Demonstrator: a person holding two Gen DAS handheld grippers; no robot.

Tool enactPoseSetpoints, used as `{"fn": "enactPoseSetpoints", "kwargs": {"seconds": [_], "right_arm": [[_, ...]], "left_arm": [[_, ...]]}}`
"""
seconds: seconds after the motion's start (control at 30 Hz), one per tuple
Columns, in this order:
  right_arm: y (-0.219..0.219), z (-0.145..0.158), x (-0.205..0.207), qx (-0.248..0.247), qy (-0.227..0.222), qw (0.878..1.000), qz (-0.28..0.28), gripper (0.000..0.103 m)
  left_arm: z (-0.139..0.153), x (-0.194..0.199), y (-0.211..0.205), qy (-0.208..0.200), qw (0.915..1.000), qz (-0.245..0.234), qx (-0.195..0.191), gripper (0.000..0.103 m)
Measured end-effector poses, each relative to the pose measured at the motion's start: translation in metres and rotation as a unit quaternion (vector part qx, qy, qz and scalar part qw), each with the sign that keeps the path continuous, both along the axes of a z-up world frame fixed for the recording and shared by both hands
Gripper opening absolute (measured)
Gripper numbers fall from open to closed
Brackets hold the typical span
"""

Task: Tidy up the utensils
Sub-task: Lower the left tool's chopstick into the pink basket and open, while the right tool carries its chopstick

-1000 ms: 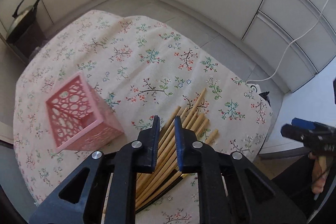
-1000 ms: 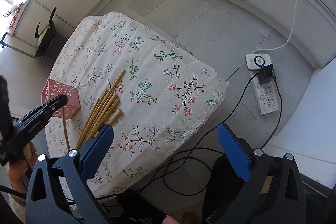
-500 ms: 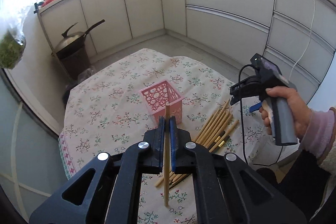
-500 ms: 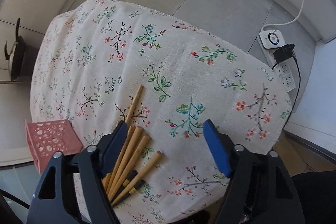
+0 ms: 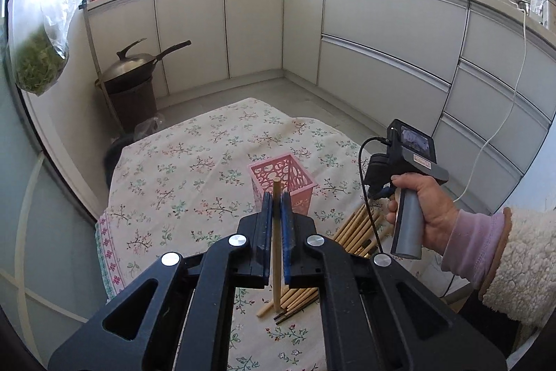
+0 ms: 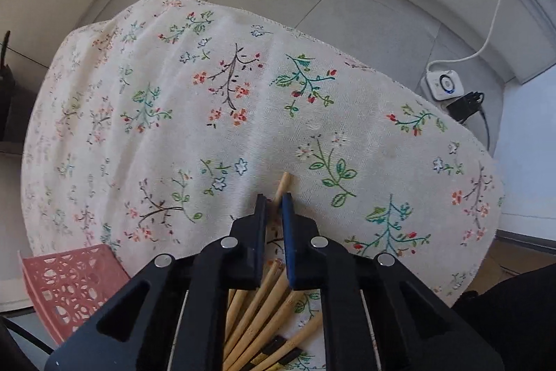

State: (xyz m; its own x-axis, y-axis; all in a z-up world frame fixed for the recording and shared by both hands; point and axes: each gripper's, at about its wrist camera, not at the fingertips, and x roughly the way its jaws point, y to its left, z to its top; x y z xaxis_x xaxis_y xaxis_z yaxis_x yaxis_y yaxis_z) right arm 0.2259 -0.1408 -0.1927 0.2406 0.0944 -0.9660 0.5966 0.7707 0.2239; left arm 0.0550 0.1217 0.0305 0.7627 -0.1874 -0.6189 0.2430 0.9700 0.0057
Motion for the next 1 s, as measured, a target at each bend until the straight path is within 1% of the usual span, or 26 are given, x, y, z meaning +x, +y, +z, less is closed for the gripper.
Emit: {"fn": "enactPoseSetpoints", "kwargs": {"seconds": [0.07, 0.17, 0.3, 0.4, 0.57, 0.7, 0.87, 1.0], "right_arm": [[-0.007, 0.006, -0.007, 0.031, -0.035, 0.999, 0.008, 0.007], [-0.012, 0.024, -0.018, 0.056, -0.087, 0.994, 0.030, 0.005], [-0.012, 0.055, -0.035, 0.070, -0.140, 0.986, 0.065, 0.005], [-0.003, 0.083, -0.052, 0.053, -0.173, 0.978, 0.101, 0.005], [0.014, 0.127, -0.084, -0.005, -0.216, 0.965, 0.151, 0.005], [0.023, 0.152, -0.101, -0.038, -0.229, 0.955, 0.182, 0.005], [0.030, 0.180, -0.117, -0.060, -0.243, 0.945, 0.208, 0.005], [0.031, 0.197, -0.128, -0.067, -0.255, 0.939, 0.221, 0.005]], "left_arm": [[0.002, -0.001, 0.002, -0.004, 1.0000, 0.004, -0.005, 0.004], [0.006, -0.003, 0.003, -0.013, 0.9998, 0.008, -0.014, 0.004], [0.013, -0.007, 0.004, -0.026, 0.9993, 0.016, -0.021, 0.004], [0.018, -0.010, 0.005, -0.035, 0.9989, 0.020, -0.025, 0.004], [0.027, -0.017, 0.008, -0.050, 0.9976, 0.034, -0.033, 0.004], [0.032, -0.021, 0.013, -0.053, 0.9965, 0.049, -0.042, 0.004], [0.045, -0.028, 0.013, -0.067, 0.9948, 0.059, -0.050, 0.004], [0.059, -0.029, 0.012, -0.081, 0.9933, 0.063, -0.053, 0.004]]}}
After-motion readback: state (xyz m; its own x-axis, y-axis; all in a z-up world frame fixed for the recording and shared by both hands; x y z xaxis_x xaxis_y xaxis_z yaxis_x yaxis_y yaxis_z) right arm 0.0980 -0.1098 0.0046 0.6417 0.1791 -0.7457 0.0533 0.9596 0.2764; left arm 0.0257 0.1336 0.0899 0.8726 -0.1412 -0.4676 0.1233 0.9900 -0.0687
